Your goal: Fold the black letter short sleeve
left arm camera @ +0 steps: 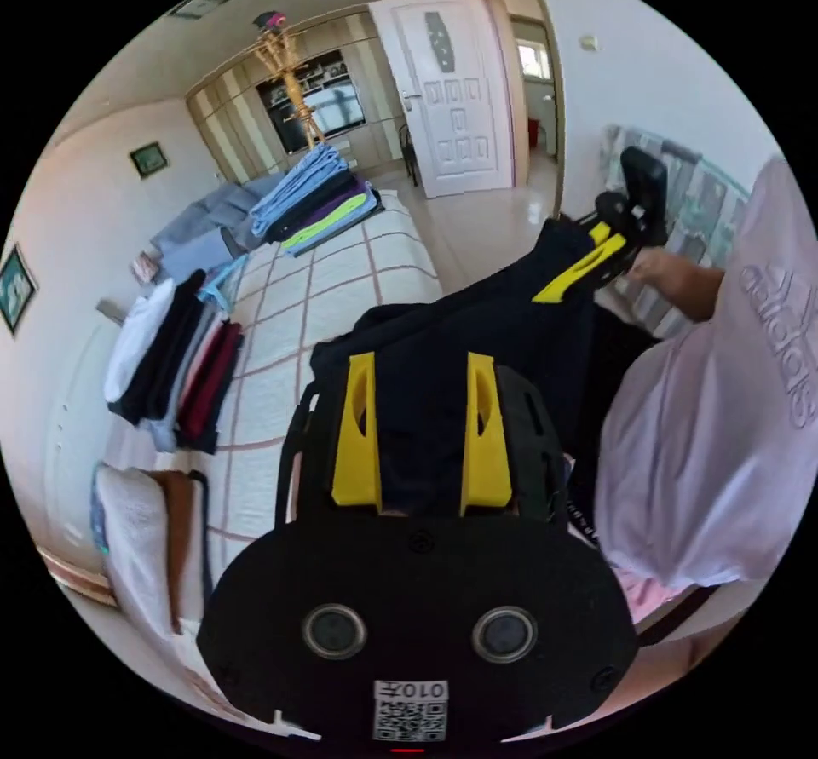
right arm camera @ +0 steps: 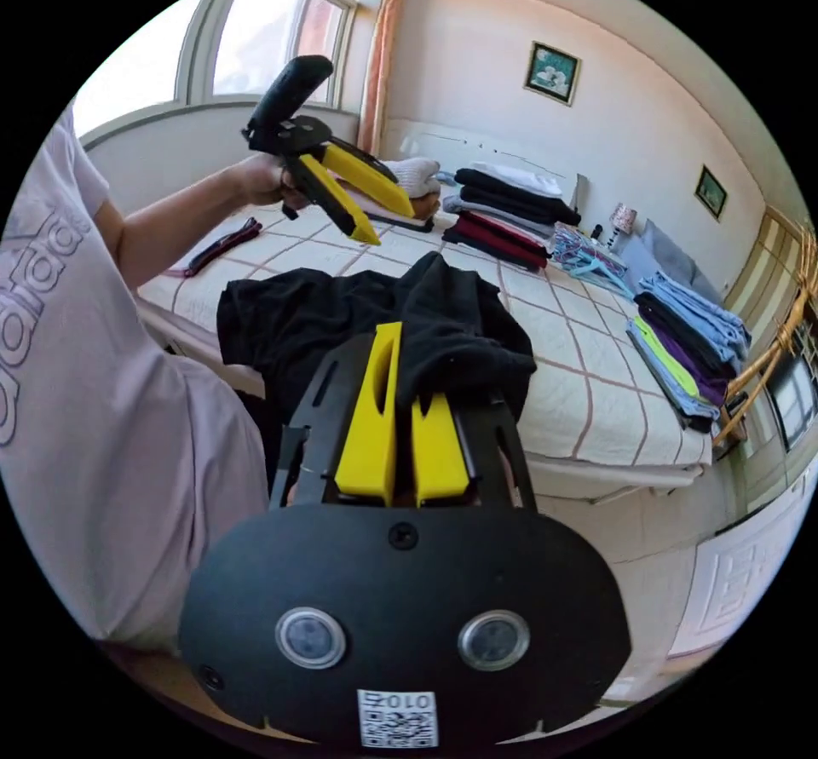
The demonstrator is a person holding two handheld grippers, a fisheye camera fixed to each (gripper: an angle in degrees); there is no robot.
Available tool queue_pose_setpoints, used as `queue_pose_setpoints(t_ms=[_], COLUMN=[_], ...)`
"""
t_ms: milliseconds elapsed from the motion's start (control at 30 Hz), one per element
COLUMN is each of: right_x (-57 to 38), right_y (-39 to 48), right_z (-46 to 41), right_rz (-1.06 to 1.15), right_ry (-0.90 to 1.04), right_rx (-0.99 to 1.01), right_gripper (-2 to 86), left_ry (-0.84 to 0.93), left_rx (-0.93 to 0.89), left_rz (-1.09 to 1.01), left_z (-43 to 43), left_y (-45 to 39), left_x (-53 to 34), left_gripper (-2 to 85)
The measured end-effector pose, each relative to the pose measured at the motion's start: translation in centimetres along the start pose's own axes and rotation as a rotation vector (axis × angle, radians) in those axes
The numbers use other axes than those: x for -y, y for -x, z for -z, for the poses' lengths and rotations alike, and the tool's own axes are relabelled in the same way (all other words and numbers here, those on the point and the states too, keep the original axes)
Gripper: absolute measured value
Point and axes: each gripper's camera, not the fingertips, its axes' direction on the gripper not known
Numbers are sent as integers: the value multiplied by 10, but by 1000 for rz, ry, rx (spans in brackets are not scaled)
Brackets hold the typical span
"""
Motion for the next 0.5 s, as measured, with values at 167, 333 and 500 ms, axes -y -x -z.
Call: queue_pose_setpoints(t_ms=[167,333,500], right_x=[12,25,53], right_y=[32,51,17], right_z=[23,42,24], right_rz=[99,152,139], right_ry=[31,40,213], right_rx=[-54,-57,-253], right_gripper=[12,11,11], left_ry=[69,116,148], left_rx=[-118,-145,-126], left_rz=[-175,-296,-200], left_z=[-46,-80,-96], left_y=[1,-10,3], left_x=[24,35,42], left_gripper=[195,144,13])
